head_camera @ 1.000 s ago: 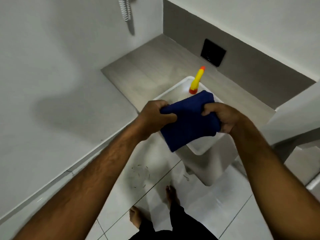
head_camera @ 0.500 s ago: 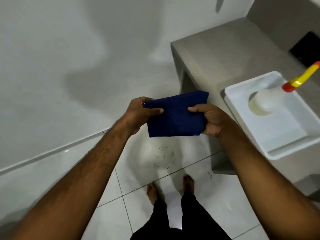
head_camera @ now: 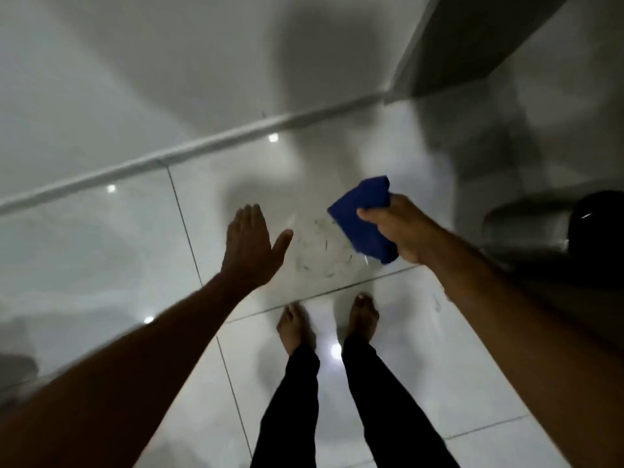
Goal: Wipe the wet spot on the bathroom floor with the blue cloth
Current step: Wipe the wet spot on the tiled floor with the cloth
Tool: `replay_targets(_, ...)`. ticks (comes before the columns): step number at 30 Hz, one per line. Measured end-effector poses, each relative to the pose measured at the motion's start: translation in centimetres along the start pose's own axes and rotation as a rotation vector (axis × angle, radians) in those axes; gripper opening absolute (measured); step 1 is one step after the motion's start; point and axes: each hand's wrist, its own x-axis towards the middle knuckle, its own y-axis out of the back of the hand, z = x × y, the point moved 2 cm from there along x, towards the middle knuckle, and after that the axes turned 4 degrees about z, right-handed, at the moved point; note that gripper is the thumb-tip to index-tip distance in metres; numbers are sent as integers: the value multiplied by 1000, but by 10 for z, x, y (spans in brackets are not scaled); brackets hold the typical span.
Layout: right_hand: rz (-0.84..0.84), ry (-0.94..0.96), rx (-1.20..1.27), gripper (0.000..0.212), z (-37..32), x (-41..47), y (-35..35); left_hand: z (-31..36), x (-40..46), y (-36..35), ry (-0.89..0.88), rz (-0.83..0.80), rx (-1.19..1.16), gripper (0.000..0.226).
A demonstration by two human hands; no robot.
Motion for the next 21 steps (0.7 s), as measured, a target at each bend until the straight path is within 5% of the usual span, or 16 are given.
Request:
replay_targets(6, 240, 120, -462, 34, 143, 181, -27, -83, 65, -212, -159, -208, 218, 109)
replay_targets(11, 219, 415, -786, 65, 240, 253, -38, -120, 75, -317, -170, -337, 288, 117)
replay_targets(14, 19, 413, -1156, 82, 281, 270, -49, -132, 75, -342, -148, -369, 311, 120)
replay_targets(17, -326, 149, -1264, 90, 321, 270, -62, -141, 79, -350, -106, -371, 315, 123)
replay_targets(18, -302, 87, -1164, 89, 329, 271, -67, -146, 83, -351, -94, -365, 315, 125)
replay_targets(21, 120, 164, -934, 78, 336, 280, -85, -161, 99, -353, -76, -322, 317, 130)
